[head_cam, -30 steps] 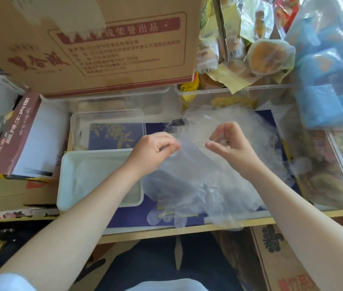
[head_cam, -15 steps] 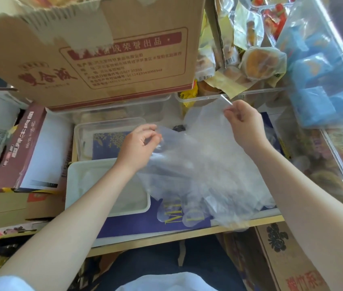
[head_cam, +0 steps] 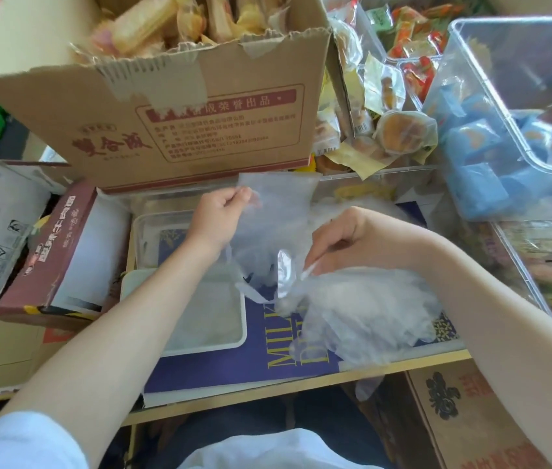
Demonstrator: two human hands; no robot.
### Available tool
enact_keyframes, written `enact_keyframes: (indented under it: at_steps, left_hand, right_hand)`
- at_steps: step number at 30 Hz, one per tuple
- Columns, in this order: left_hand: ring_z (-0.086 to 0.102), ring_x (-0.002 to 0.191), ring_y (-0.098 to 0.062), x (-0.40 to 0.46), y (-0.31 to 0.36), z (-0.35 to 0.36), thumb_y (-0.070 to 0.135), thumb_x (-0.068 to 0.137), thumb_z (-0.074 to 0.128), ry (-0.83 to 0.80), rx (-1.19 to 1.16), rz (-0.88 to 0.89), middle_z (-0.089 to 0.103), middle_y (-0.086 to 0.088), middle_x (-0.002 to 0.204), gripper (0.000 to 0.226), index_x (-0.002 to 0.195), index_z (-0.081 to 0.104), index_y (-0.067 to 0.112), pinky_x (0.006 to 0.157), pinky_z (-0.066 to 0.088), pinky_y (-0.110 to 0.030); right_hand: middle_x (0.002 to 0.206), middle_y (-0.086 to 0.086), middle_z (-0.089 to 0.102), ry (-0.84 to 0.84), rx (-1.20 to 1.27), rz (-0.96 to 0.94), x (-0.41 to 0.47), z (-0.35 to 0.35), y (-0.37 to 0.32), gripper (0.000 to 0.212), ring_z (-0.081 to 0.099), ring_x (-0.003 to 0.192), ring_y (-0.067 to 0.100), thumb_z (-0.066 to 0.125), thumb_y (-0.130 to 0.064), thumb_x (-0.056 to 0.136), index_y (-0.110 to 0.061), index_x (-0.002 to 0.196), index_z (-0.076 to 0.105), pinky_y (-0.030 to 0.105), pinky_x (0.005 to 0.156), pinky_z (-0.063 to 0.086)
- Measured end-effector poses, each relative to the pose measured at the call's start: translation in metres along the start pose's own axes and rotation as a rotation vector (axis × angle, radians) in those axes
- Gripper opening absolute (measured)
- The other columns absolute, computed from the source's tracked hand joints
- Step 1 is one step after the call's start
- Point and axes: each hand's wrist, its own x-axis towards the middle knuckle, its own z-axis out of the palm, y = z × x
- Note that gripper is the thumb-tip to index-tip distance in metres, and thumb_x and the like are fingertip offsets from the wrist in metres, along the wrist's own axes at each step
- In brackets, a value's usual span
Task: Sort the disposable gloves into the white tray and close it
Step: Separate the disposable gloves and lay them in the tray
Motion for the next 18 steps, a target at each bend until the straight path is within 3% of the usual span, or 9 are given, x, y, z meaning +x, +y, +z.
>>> enact_keyframes:
  at_steps: [4, 5, 7, 9, 10, 12, 14, 16, 18]
  left_hand:
    - [0.063, 0.077, -0.008, -0.011, 0.006, 0.002, 0.013, 0.096, 0.049, -0.159, -0.216, -0.087, 0.071, 0.008, 0.077, 0.026, 0.080, 0.069, 0.016, 0.074, 0.052, -0.023]
    - [0.063, 0.076, -0.005, -0.015, 0.005, 0.002, 0.015, 0.096, 0.050, -0.203, -0.195, -0.084, 0.072, 0.009, 0.079, 0.023, 0.085, 0.070, 0.015, 0.075, 0.050, -0.025]
    - [0.062, 0.081, -0.009, -0.023, 0.005, 0.002, 0.021, 0.095, 0.052, -0.347, -0.205, -0.085, 0.072, -0.003, 0.095, 0.023, 0.103, 0.070, 0.008, 0.079, 0.049, -0.027]
    - [0.061, 0.077, -0.008, -0.031, 0.006, 0.004, 0.023, 0.096, 0.049, -0.459, -0.251, -0.098, 0.070, -0.006, 0.096, 0.029, 0.114, 0.065, 0.006, 0.069, 0.049, -0.019]
    - [0.061, 0.072, -0.006, -0.034, 0.007, 0.005, 0.020, 0.097, 0.047, -0.479, -0.268, -0.102, 0.070, -0.002, 0.090, 0.027, 0.113, 0.065, 0.008, 0.064, 0.048, -0.015]
    - [0.061, 0.075, -0.006, -0.036, 0.008, 0.007, 0.018, 0.096, 0.046, -0.483, -0.276, -0.100, 0.071, 0.001, 0.087, 0.024, 0.108, 0.067, 0.012, 0.067, 0.046, -0.015]
    - [0.063, 0.079, -0.004, -0.037, 0.007, 0.007, 0.016, 0.097, 0.045, -0.496, -0.269, -0.081, 0.072, 0.006, 0.086, 0.023, 0.101, 0.068, 0.013, 0.076, 0.046, -0.017]
    - [0.064, 0.085, -0.002, -0.037, 0.006, 0.006, 0.018, 0.098, 0.043, -0.508, -0.214, -0.062, 0.072, 0.011, 0.087, 0.025, 0.098, 0.068, 0.016, 0.085, 0.046, -0.019]
    - [0.063, 0.095, -0.009, -0.037, 0.005, 0.004, 0.031, 0.100, 0.038, -0.516, -0.132, -0.075, 0.071, 0.005, 0.098, 0.033, 0.100, 0.069, 0.021, 0.092, 0.044, -0.025]
  right_hand:
    - [0.071, -0.009, 0.060, 0.424, -0.148, -0.057, 0.021, 0.010, 0.015, 0.003, 0.047, 0.061, 0.000, 0.075, -0.015, 0.078, -0.014, 0.077, 0.072, 0.012, 0.062, 0.037]
    - [0.078, -0.006, 0.060, 0.512, -0.184, -0.089, 0.025, 0.013, 0.018, 0.005, 0.047, 0.068, 0.001, 0.075, -0.015, 0.078, -0.011, 0.078, 0.072, 0.012, 0.066, 0.036]
    - [0.107, 0.003, 0.060, 0.604, -0.267, -0.112, 0.030, 0.018, 0.025, 0.006, 0.051, 0.100, 0.018, 0.075, -0.017, 0.077, -0.012, 0.078, 0.072, 0.024, 0.085, 0.035]
    - [0.130, 0.005, 0.052, 0.638, -0.329, -0.091, 0.033, 0.020, 0.027, 0.008, 0.039, 0.123, 0.027, 0.076, -0.022, 0.076, -0.015, 0.077, 0.072, 0.038, 0.099, 0.028]
    - [0.132, 0.003, 0.052, 0.632, -0.356, -0.086, 0.034, 0.020, 0.028, 0.010, 0.038, 0.125, 0.026, 0.075, -0.025, 0.075, -0.016, 0.077, 0.072, 0.042, 0.102, 0.025]
    - [0.111, -0.005, 0.063, 0.603, -0.373, -0.078, 0.035, 0.017, 0.029, 0.013, 0.053, 0.108, 0.018, 0.072, -0.029, 0.078, -0.016, 0.078, 0.071, 0.042, 0.102, 0.029]
    - [0.081, -0.016, 0.061, 0.572, -0.294, -0.051, 0.034, 0.014, 0.027, 0.008, 0.053, 0.075, 0.005, 0.071, -0.025, 0.081, -0.017, 0.079, 0.069, 0.023, 0.083, 0.037]
    - [0.074, -0.018, 0.059, 0.566, -0.216, -0.016, 0.033, 0.013, 0.025, 0.004, 0.052, 0.066, 0.001, 0.070, -0.018, 0.082, -0.018, 0.080, 0.067, 0.006, 0.066, 0.036]
    - [0.075, -0.013, 0.062, 0.594, -0.153, 0.022, 0.032, 0.013, 0.027, 0.006, 0.054, 0.067, -0.004, 0.070, -0.015, 0.082, -0.019, 0.079, 0.066, 0.001, 0.063, 0.036]
